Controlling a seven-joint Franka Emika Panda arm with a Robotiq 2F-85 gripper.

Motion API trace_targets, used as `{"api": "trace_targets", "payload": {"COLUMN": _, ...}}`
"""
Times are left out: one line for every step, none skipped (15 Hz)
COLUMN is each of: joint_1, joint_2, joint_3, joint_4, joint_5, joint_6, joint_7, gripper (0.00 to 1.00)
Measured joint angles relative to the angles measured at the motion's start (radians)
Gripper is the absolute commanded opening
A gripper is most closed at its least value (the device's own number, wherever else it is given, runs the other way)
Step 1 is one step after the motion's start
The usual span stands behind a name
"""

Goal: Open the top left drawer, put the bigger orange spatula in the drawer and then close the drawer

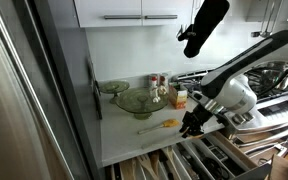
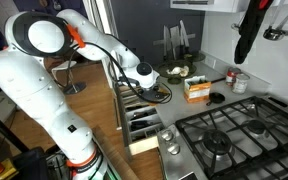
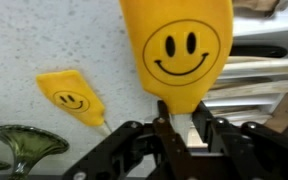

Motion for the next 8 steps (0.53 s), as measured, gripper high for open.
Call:
{"api": "trace_targets", "payload": {"joint_1": 0.0, "joint_2": -0.02, "joint_3": 0.0, "joint_4": -0.027, "joint_5": -0.041, "joint_6": -0.009, "joint_7": 0.037, "gripper": 0.08}}
{"api": "trace_targets", "payload": {"joint_1": 0.0, "joint_2": -0.039, "joint_3": 0.001, "joint_4": -0.051, "joint_5": -0.081, "joint_6": -0.017, "joint_7": 0.075, "gripper": 0.08}}
{"api": "trace_targets", "payload": {"joint_1": 0.0, "joint_2": -0.057, "joint_3": 0.002, "joint_4": -0.073, "joint_5": -0.119, "joint_6": -0.028, "joint_7": 0.111, "gripper": 0.08}}
{"api": "trace_targets", "payload": {"joint_1": -0.001, "joint_2": -0.075, "joint_3": 0.003, "joint_4": -0.093, "joint_5": -0.153, "joint_6": -0.041, "joint_7": 0.146, "gripper": 0.08}}
{"api": "trace_targets", "payload": {"joint_1": -0.001, "joint_2": -0.091, "joint_3": 0.003, "joint_4": -0.111, "joint_5": -0.183, "joint_6": -0.057, "joint_7": 0.177, "gripper": 0.08}}
{"api": "trace_targets", "payload": {"joint_1": -0.001, "joint_2": -0.105, "joint_3": 0.003, "joint_4": -0.125, "joint_5": -0.205, "joint_6": -0.08, "joint_7": 0.201, "gripper": 0.08}}
{"api": "trace_targets", "payload": {"joint_1": -0.005, "joint_2": -0.117, "joint_3": 0.006, "joint_4": -0.137, "joint_5": -0.222, "joint_6": -0.107, "joint_7": 0.222, "gripper": 0.08}}
{"api": "trace_targets", "payload": {"joint_1": -0.009, "joint_2": -0.121, "joint_3": 0.007, "joint_4": -0.141, "joint_5": -0.228, "joint_6": -0.129, "joint_7": 0.234, "gripper": 0.08}}
